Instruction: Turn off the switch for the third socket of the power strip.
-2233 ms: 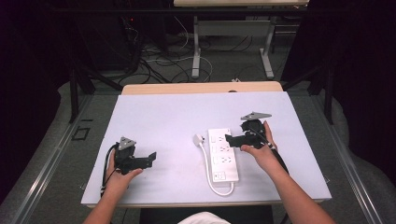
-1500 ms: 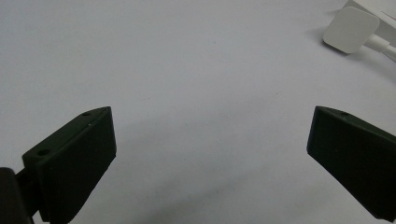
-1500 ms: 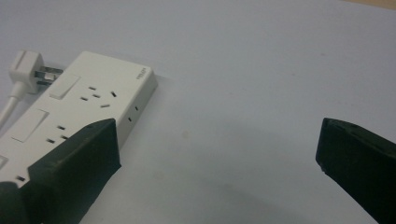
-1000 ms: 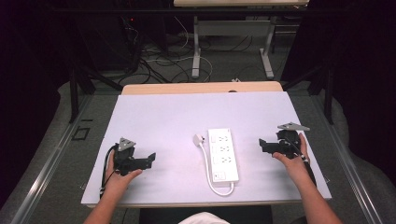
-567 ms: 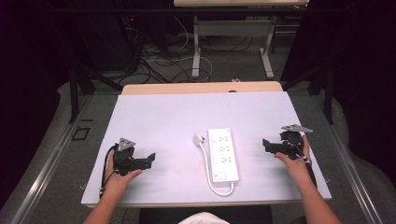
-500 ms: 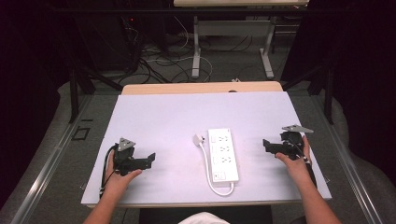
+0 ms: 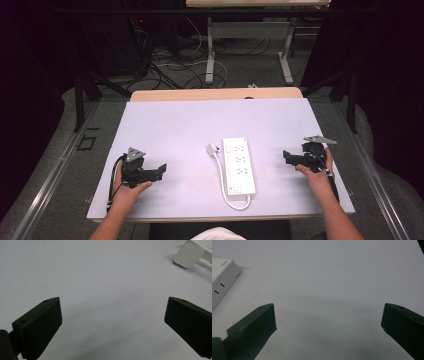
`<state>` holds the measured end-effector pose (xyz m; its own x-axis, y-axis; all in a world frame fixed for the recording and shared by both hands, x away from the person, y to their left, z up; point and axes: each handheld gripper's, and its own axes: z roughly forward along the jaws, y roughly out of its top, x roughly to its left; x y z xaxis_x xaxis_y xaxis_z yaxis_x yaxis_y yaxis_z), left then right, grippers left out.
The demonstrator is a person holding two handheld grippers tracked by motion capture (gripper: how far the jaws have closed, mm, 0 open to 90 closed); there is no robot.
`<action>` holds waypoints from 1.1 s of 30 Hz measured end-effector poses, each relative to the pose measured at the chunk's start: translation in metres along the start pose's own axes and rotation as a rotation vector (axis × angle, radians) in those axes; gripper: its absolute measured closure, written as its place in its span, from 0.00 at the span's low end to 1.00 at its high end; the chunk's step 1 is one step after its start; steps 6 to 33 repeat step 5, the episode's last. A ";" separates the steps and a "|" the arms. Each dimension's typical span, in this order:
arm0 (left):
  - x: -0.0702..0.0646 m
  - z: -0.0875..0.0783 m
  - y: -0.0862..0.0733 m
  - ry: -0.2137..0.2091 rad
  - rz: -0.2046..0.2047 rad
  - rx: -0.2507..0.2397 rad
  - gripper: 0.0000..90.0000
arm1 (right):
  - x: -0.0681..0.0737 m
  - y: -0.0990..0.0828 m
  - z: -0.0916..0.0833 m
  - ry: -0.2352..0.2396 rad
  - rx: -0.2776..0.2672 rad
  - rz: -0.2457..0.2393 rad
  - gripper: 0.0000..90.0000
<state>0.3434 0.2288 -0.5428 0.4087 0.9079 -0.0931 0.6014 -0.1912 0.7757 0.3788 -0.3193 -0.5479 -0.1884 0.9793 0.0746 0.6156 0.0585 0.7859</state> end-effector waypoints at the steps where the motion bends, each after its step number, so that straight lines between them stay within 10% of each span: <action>1: 0.000 0.000 0.000 -0.001 0.000 0.000 0.01 | 0.000 0.000 0.000 0.000 0.002 0.003 0.00; 33: 0.000 0.000 0.000 0.001 0.003 0.001 0.01 | 0.000 0.000 0.000 0.000 0.003 0.014 0.00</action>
